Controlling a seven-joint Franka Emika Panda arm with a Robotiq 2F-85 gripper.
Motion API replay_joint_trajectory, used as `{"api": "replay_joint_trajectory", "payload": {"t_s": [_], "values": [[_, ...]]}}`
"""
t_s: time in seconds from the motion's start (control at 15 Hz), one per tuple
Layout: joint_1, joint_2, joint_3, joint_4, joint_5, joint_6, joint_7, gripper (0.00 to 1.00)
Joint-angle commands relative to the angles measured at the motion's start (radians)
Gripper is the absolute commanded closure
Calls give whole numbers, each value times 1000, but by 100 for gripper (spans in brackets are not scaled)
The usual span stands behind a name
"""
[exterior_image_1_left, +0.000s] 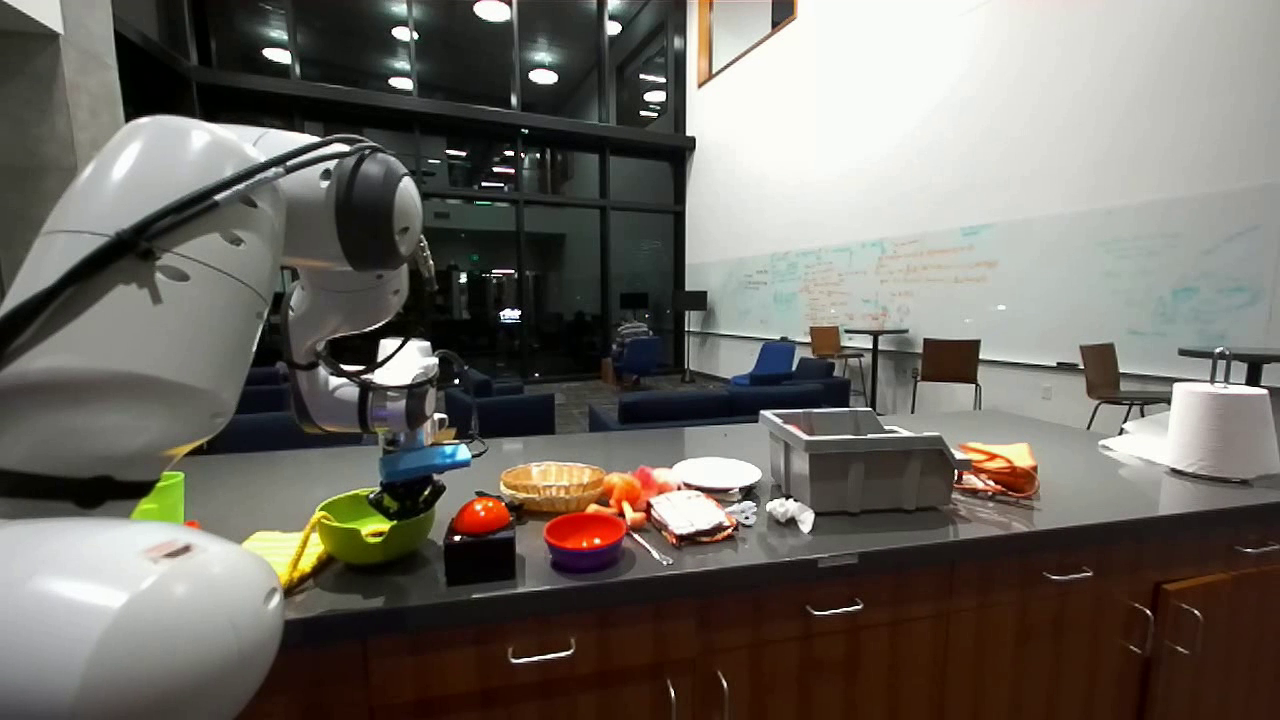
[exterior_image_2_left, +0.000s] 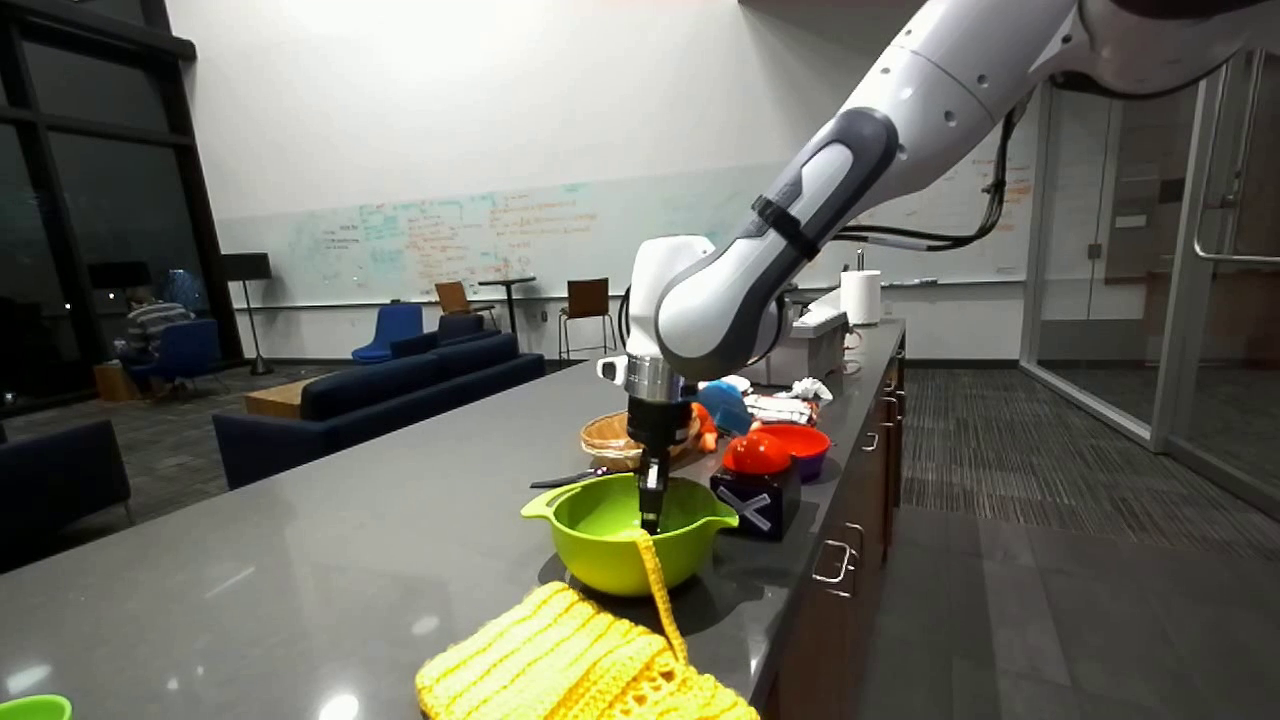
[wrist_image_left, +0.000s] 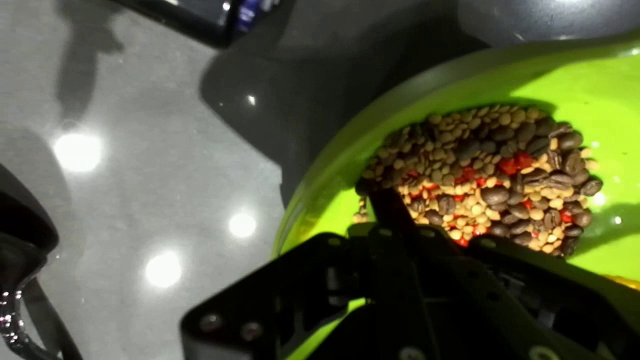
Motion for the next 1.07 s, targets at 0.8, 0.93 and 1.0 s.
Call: {"api": "replay_joint_trajectory", "payload": {"t_s": [0.8,0.93,1.0], "values": [[-21,-49,61,-31,60,27,12,100],[-29,-68,80,-39,98,39,2,100],[-32,-77,85,-40,110,47,-2,100]]}}
